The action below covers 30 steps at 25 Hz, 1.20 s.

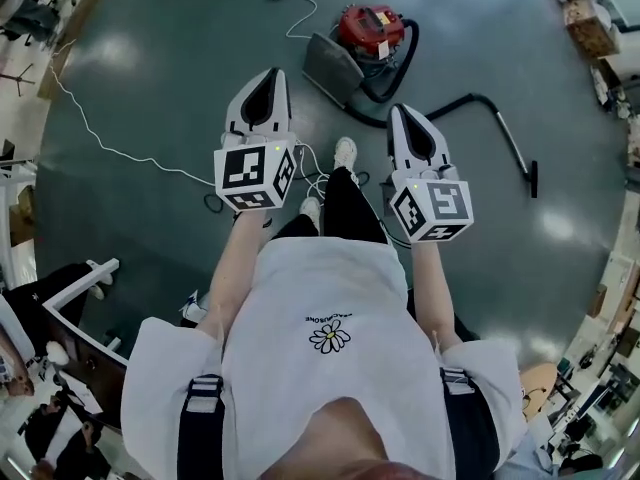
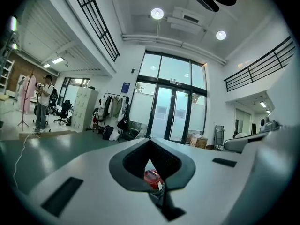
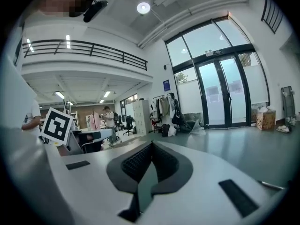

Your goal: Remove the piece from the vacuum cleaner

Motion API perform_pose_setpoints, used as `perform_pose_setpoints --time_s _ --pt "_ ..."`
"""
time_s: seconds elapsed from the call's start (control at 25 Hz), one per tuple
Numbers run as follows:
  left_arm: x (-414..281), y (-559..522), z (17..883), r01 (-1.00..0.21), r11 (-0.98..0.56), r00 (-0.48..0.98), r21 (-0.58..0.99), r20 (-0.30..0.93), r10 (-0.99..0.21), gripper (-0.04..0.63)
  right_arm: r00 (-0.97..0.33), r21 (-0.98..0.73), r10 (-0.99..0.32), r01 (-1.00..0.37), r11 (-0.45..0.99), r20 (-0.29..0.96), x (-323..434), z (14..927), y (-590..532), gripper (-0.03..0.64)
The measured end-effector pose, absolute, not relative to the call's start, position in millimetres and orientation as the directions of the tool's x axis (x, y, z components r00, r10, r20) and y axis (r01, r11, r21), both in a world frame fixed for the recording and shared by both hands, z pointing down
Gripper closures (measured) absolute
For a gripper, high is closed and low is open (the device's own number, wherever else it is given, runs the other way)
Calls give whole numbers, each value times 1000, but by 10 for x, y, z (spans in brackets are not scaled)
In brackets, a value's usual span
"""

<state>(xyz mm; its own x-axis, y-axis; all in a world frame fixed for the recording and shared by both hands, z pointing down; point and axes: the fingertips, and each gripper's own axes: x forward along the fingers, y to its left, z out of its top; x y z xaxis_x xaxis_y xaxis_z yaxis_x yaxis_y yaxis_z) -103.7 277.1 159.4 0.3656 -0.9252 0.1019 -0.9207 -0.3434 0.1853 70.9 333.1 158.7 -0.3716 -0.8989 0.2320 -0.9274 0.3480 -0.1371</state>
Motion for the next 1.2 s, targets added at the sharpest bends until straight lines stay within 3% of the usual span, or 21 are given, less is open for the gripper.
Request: perform_pose_setpoints --time_s 0.64,0.96,1.2 --pt "-835 175 2138 -944 -263 301 197 197 -933 592 -485 -180 -796 -874 451 362 770 2262 308 604" --pt "-960 -513 2362 -950 -214 268 227 243 -932 592 -482 -170 -781 -875 454 396 715 2413 -321 604" --pt "-770 -976 2578 -937 -281 336 209 310 -889 592 -422 -162 -817 -906 390 394 759 2442 -792 604"
